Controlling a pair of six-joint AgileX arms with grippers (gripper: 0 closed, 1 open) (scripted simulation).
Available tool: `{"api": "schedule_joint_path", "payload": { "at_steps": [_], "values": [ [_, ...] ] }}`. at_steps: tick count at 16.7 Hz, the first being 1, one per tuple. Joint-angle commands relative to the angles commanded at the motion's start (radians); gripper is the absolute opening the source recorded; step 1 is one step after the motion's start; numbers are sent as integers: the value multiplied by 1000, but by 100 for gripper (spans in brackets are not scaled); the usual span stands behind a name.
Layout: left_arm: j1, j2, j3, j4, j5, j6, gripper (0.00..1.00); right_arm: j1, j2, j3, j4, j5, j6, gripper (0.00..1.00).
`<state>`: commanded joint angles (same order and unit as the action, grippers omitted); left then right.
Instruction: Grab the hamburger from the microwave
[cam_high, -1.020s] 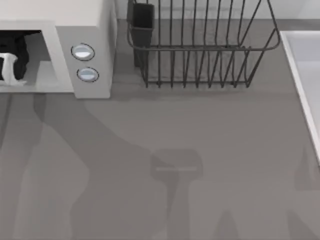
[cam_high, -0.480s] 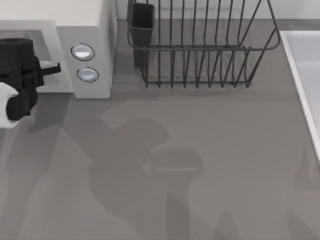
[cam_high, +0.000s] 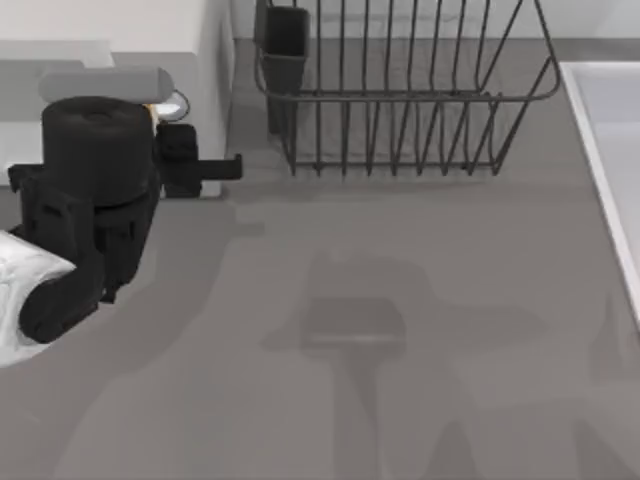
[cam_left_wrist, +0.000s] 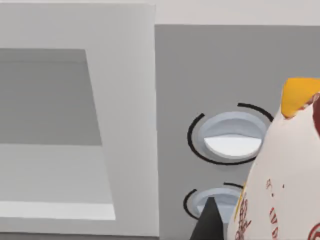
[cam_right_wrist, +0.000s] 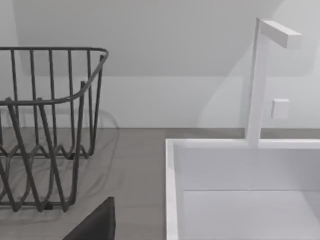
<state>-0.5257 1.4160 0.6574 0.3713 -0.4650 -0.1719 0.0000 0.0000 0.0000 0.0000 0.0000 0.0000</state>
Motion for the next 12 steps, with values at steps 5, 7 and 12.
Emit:
{"api": "schedule_joint_path", "payload": {
  "at_steps": [5, 7, 12],
  "values": [
    [21, 39, -1, 24, -13, -1, 0, 0, 0, 0, 0, 0, 0, 100],
    [16, 93, -15, 80, -13, -2, 0, 0, 0, 0, 0, 0, 0, 100],
    [4, 326, -83, 400, -9, -2, 0, 0, 0, 0, 0, 0, 0, 100]
  ]
}}
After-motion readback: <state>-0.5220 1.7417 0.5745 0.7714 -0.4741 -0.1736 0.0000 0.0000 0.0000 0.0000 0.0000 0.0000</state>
